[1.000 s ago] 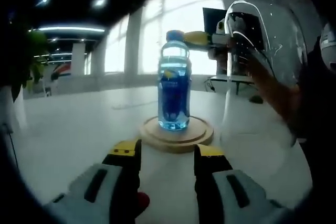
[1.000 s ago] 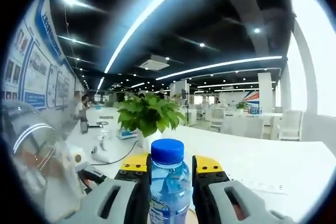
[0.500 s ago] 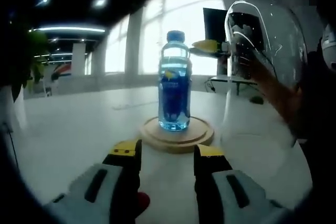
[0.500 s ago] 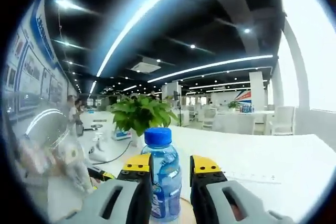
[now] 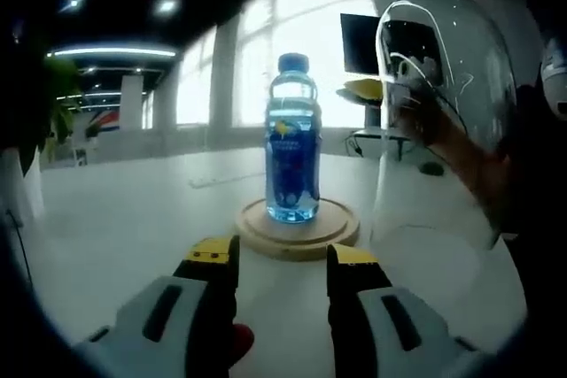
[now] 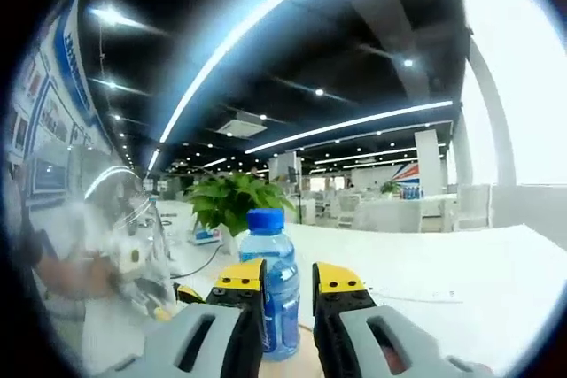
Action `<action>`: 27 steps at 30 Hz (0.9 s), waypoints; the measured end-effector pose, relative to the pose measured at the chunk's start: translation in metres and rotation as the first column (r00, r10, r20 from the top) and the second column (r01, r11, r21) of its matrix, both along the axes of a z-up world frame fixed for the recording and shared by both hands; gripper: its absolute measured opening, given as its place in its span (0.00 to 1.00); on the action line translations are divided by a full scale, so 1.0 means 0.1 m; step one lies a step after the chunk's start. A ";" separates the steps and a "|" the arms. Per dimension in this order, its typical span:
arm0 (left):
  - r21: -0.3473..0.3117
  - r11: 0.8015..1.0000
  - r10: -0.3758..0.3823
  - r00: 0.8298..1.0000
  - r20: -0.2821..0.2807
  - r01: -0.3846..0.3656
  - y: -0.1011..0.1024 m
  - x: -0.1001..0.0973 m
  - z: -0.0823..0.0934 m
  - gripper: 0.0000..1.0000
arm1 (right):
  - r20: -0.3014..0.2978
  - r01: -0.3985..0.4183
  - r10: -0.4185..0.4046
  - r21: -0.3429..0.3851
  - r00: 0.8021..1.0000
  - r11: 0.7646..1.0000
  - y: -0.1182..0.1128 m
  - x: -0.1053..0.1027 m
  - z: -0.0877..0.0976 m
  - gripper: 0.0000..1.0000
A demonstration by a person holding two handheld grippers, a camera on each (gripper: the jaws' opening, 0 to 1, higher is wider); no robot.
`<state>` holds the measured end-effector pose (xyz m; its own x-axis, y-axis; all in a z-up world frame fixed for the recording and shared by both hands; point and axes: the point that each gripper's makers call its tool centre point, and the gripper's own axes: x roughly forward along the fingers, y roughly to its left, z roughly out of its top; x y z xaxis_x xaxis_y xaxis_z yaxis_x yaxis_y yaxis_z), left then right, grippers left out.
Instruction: Open the cover put in the Mizone put the cover back on
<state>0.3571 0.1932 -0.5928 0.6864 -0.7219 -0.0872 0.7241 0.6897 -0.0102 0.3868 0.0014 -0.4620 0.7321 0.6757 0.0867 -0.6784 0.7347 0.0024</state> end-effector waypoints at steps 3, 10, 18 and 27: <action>-0.007 1.000 0.005 1.000 0.001 -0.005 0.01 0.01 0.01 0.32 | 0.001 0.030 -0.030 -0.014 1.000 0.999 -0.06 -0.04 -0.05 0.14; 0.014 1.000 0.001 1.000 -0.001 -0.001 0.00 0.00 -0.03 0.32 | 0.011 0.054 -0.054 0.031 0.998 0.998 -0.21 -0.19 -0.13 0.13; 0.027 1.000 -0.009 1.000 0.003 0.008 -0.04 -0.03 -0.05 0.32 | 0.007 0.098 -0.099 0.012 0.995 0.995 -0.36 -0.31 -0.31 0.12; 0.021 1.000 0.002 1.000 0.013 -0.003 -0.02 -0.02 -0.02 0.32 | 0.005 0.118 -0.118 -0.023 0.993 0.993 -0.48 -0.44 -0.55 0.12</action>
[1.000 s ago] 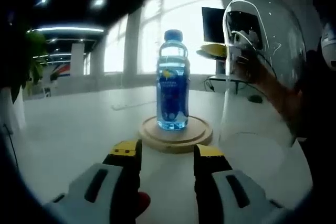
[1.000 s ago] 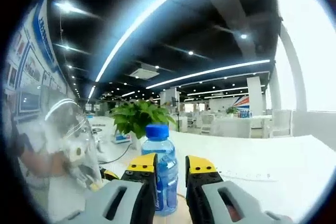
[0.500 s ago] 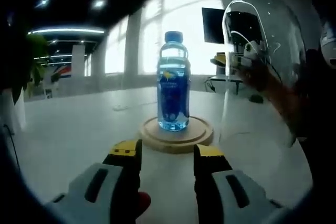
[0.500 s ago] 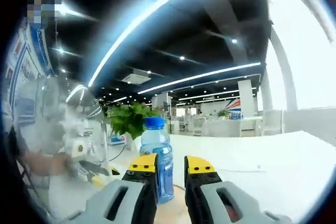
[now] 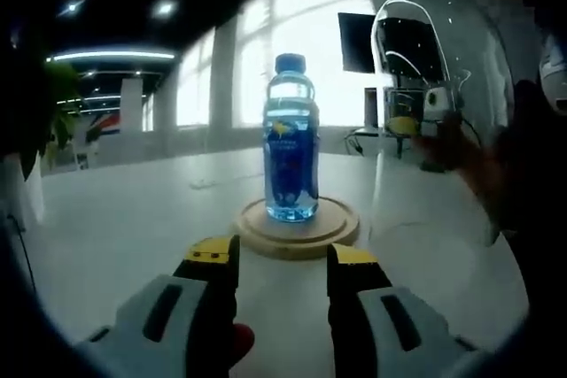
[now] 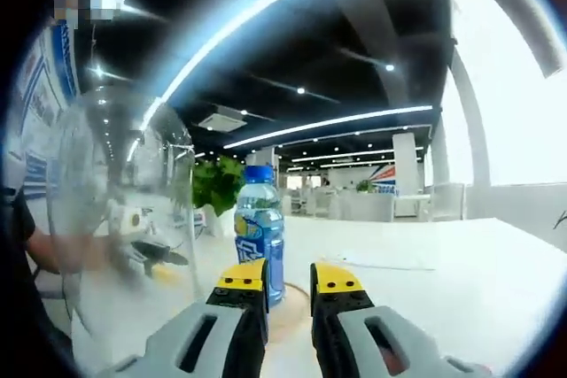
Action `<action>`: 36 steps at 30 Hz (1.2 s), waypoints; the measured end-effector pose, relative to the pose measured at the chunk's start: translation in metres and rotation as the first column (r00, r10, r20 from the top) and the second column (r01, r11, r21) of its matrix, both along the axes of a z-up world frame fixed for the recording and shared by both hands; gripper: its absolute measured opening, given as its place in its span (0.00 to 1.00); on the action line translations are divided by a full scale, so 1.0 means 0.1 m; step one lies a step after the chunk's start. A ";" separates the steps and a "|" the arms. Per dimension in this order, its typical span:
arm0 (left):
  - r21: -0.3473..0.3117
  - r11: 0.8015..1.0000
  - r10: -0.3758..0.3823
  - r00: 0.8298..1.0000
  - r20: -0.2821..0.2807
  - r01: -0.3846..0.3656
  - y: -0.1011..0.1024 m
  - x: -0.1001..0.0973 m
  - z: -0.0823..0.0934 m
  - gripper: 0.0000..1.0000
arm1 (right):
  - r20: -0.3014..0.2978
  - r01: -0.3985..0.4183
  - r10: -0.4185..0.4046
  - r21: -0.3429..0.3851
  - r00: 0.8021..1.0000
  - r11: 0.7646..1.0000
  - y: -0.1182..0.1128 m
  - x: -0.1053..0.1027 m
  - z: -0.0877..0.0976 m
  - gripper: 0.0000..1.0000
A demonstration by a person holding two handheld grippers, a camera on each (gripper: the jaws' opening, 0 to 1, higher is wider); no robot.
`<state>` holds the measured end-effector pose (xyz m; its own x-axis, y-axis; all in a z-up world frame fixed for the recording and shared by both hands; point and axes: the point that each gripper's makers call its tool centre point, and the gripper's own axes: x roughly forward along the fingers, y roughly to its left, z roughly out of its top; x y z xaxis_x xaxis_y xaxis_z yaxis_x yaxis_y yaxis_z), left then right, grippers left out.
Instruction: Open the cover put in the Mizone put the cover back on
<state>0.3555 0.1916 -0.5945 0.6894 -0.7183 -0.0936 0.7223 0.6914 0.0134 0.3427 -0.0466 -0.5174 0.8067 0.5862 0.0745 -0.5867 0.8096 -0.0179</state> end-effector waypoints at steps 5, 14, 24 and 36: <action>-0.009 1.000 0.002 1.000 0.000 -0.002 0.00 0.00 0.02 0.32 | 0.006 0.012 -0.012 0.008 1.000 1.000 -0.07 -0.04 -0.07 0.12; -0.023 1.000 0.011 1.000 -0.007 -0.012 0.03 0.00 0.03 0.32 | 0.006 0.002 -0.002 -0.049 1.000 0.999 -0.10 -0.05 -0.36 0.12; -0.013 1.000 0.006 1.000 -0.008 -0.006 0.01 -0.01 0.01 0.32 | -0.040 0.021 -0.021 -0.004 0.999 1.000 -0.20 -0.01 -0.52 0.12; -0.024 1.000 0.014 1.000 -0.001 -0.014 0.04 -0.01 0.04 0.32 | -0.049 0.015 -0.016 -0.006 0.999 1.000 -0.15 -0.04 -0.55 0.13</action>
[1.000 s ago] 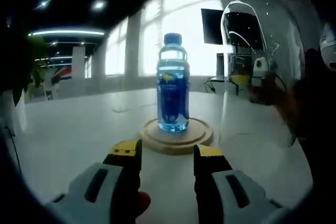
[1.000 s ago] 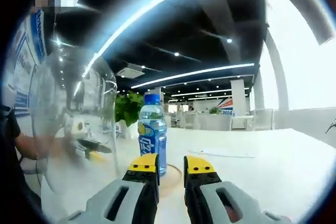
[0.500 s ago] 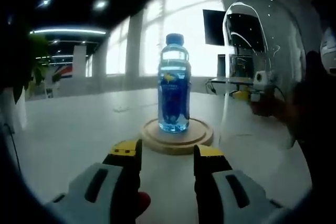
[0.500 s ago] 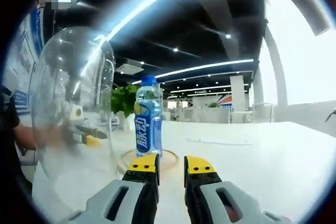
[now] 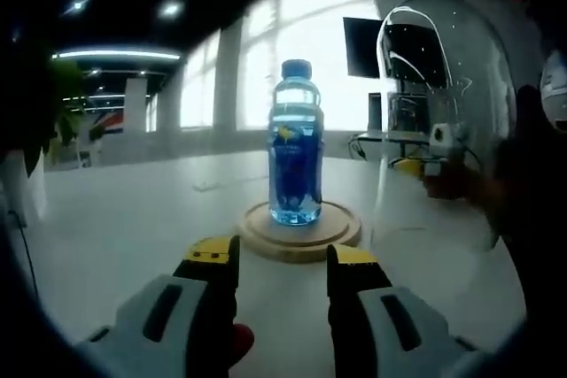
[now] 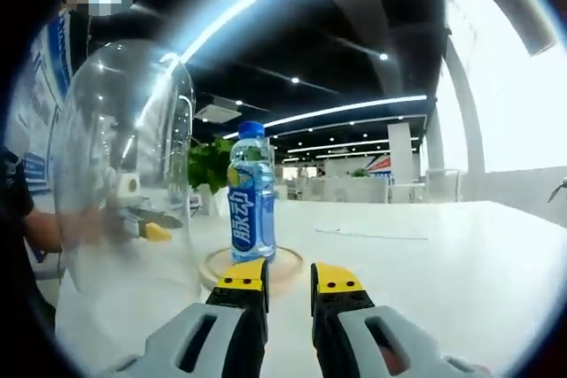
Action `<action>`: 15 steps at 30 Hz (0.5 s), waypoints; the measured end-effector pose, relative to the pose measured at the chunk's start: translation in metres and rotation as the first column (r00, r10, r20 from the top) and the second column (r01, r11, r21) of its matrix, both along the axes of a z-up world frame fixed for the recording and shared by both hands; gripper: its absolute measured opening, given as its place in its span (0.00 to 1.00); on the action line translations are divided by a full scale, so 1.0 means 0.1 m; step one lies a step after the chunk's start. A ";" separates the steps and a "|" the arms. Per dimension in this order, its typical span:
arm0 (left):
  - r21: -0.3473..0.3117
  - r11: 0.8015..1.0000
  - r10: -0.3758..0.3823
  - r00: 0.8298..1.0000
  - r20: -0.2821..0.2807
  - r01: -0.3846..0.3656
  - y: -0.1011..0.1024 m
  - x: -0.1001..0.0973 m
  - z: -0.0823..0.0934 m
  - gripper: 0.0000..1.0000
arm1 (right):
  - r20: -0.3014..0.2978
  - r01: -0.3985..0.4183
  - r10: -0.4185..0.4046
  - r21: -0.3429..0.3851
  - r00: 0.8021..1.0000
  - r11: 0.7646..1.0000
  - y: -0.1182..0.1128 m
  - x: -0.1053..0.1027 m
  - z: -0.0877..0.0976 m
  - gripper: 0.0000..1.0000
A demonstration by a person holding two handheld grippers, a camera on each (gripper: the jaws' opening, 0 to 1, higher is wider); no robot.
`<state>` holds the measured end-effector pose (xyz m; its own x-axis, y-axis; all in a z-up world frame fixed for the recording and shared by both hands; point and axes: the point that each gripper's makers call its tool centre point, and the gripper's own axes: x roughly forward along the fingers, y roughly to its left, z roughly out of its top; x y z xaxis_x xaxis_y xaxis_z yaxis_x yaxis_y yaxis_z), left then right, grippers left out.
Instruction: Open the cover put in the Mizone put the cover back on
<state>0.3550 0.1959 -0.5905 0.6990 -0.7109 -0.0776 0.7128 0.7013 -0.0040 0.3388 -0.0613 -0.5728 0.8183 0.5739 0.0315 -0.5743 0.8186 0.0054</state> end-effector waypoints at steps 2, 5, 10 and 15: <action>0.004 1.000 -0.013 1.000 0.003 0.013 -0.02 -0.02 0.00 0.32 | -0.013 0.001 0.000 0.008 1.000 1.000 0.00 0.00 -0.01 0.13; 0.017 1.000 -0.016 1.000 0.014 0.016 -0.02 -0.03 0.01 0.32 | -0.018 -0.003 0.003 0.018 1.000 1.000 -0.01 0.00 -0.01 0.13; 0.004 1.000 0.000 1.000 0.011 -0.001 0.02 -0.01 0.03 0.32 | -0.023 0.001 -0.001 0.002 1.000 1.000 0.00 0.00 -0.04 0.13; 0.008 1.000 -0.005 1.000 0.008 0.005 0.00 -0.02 0.01 0.32 | -0.025 0.002 -0.003 -0.010 1.000 1.000 0.01 0.00 -0.06 0.13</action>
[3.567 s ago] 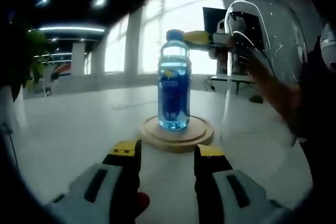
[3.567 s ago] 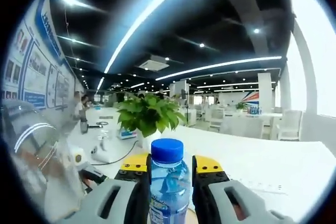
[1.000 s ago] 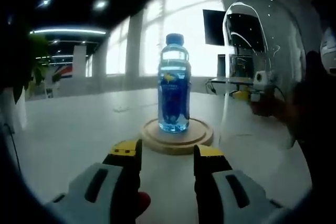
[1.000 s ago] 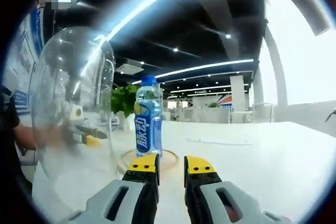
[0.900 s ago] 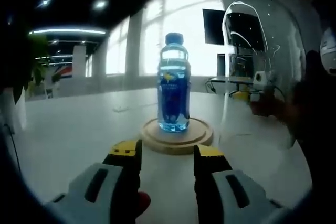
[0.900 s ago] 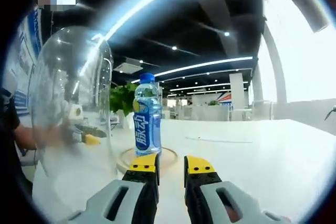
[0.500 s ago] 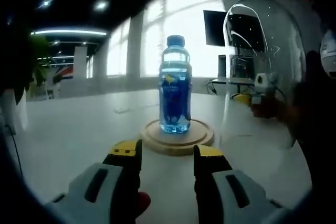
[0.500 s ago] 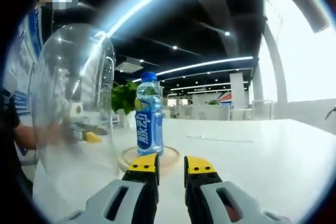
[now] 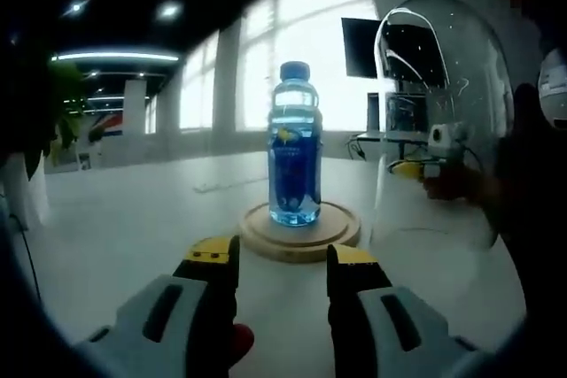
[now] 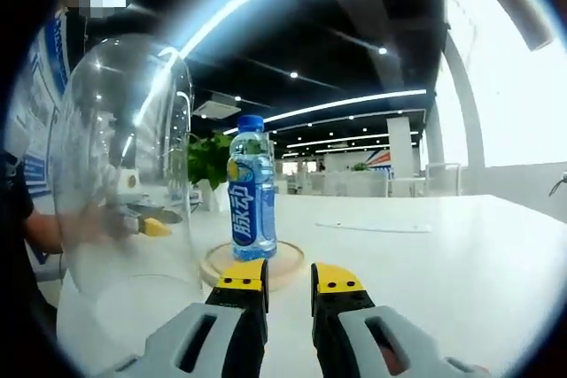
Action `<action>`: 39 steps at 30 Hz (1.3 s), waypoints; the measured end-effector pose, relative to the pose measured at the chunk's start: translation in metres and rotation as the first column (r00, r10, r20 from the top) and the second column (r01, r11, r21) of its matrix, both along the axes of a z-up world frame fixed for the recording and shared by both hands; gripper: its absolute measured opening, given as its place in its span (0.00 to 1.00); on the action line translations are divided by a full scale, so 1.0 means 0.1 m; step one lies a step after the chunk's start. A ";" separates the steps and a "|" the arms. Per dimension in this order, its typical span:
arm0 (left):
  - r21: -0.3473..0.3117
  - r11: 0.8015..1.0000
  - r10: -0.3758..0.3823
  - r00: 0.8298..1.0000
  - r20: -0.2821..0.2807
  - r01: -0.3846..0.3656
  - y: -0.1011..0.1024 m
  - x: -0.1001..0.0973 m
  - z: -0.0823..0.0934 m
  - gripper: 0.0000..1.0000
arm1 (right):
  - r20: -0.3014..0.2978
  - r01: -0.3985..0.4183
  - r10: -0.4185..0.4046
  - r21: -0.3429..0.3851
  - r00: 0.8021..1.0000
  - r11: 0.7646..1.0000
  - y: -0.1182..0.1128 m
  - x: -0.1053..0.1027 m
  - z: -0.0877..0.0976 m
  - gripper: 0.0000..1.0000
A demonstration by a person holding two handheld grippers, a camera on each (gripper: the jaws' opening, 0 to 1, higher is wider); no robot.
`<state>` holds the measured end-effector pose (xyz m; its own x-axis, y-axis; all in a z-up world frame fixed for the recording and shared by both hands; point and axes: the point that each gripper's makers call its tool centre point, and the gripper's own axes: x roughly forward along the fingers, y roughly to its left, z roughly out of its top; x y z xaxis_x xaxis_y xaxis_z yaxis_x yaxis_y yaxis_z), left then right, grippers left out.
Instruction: Open the cover put in the Mizone put the cover back on
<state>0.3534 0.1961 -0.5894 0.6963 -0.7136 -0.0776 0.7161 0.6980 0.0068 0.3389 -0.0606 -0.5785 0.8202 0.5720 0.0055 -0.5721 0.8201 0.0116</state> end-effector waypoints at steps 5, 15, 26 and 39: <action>0.010 1.000 -0.006 1.000 -0.003 0.006 -0.01 0.00 -0.02 0.32 | 0.000 0.000 0.000 -0.005 1.000 1.000 0.00 -0.01 0.00 0.13; -0.045 0.999 -0.030 0.999 -0.020 0.029 -0.03 -0.04 0.03 0.32 | 0.001 -0.005 0.005 0.012 1.000 1.000 0.01 -0.02 0.02 0.13; -0.059 0.997 -0.050 0.999 -0.002 0.049 0.03 -0.11 0.11 0.33 | 0.007 0.000 0.000 0.036 1.000 0.999 -0.03 -0.04 0.07 0.13; -0.183 0.971 -0.127 0.983 0.132 0.151 0.15 -0.37 0.59 0.36 | 0.041 -0.048 0.045 0.074 0.998 0.996 -0.07 -0.10 0.18 0.24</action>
<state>0.3167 0.2114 -0.5305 0.5850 -0.7975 0.1474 0.8083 0.5881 -0.0264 0.3288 -0.0673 -0.5606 0.7907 0.6067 0.0820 -0.6112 0.7900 0.0488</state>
